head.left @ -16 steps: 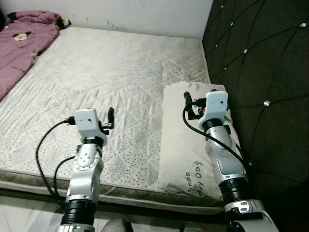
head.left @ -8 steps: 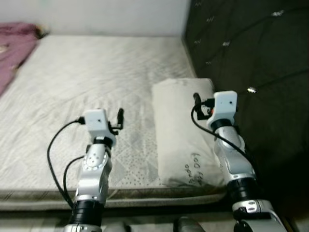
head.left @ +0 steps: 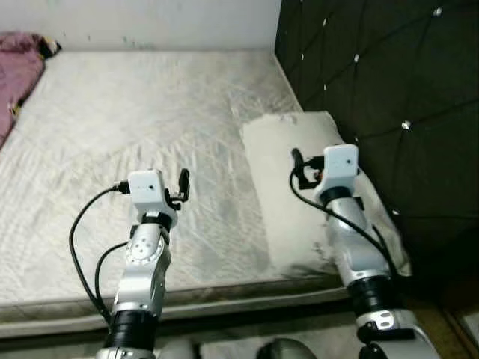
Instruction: Clean up the room
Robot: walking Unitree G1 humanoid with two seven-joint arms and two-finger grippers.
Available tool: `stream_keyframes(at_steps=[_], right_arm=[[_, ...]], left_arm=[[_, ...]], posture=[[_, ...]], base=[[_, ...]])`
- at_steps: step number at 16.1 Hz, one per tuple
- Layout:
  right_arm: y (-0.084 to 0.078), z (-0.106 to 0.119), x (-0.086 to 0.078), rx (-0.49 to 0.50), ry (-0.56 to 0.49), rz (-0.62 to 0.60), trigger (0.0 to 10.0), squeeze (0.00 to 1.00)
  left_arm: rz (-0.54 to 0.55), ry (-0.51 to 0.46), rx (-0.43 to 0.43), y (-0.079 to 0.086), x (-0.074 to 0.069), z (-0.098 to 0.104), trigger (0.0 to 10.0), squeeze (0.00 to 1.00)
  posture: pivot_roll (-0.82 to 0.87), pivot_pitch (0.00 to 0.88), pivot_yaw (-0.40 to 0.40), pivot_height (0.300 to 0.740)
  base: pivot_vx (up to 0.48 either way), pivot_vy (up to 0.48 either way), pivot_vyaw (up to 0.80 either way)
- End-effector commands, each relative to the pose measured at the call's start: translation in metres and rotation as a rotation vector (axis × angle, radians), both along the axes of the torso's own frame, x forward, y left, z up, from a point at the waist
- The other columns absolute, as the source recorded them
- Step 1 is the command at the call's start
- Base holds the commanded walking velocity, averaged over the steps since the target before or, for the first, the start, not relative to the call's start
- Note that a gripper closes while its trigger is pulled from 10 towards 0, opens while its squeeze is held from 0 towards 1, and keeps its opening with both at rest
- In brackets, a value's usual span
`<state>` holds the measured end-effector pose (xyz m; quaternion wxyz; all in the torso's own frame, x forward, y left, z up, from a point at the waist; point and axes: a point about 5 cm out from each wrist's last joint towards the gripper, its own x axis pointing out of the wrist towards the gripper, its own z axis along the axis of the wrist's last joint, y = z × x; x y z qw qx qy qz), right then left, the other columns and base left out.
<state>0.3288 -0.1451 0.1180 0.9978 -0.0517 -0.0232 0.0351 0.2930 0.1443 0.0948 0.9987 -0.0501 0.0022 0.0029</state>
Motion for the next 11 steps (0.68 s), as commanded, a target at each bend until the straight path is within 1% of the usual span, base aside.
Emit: stream_keyframes(at_steps=[1,11], right_arm=[[0.0075,0.0031,0.0007,0.009,-0.009,0.018,10.0,0.0],[0.009,0.0027,0.0016,0.006,-0.006,0.023,10.0,0.0]], left_arm=[[0.022,0.007,0.009,0.0086,-0.0012,-0.0005,10.0,0.0],[0.025,0.008,0.009,0.0088,0.0003,-0.0001,10.0,0.0]], posture=[[-0.05,0.0,0.001,0.74],[-0.05,0.0,0.002,0.74]], base=[[0.0,0.379,0.0],[0.0,0.379,0.0]])
